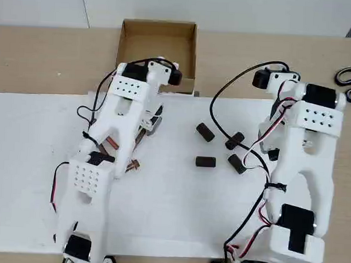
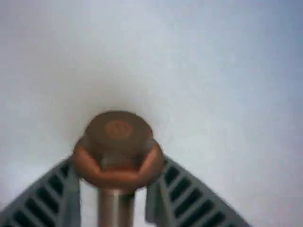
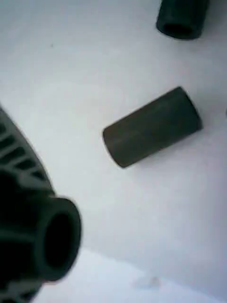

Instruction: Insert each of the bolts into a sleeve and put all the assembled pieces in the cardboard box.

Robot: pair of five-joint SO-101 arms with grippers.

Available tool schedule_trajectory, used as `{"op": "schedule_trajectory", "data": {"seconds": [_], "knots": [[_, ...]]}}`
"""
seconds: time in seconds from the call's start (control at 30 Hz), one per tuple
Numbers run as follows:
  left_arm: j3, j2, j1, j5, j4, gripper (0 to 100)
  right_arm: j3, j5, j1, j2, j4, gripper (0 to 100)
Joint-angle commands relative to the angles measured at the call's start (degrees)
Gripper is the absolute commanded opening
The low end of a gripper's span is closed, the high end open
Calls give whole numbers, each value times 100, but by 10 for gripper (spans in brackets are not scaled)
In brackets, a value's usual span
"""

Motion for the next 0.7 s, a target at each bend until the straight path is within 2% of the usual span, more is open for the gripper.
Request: {"op": "schedule_trajectory", "data": {"seconds": [0.0,0.3,0.43,0.67], "knots": [[-101,-62,62,-26,132,91,-35,-18,31,-277,-57,3],[-145,624,44,-26,132,81,-35,-18,40,-303,-57,3],[-242,615,44,-26,141,3,-35,-18,31,-303,-48,3],[-593,149,44,211,149,6,-158,-44,22,-321,-22,3]]}}
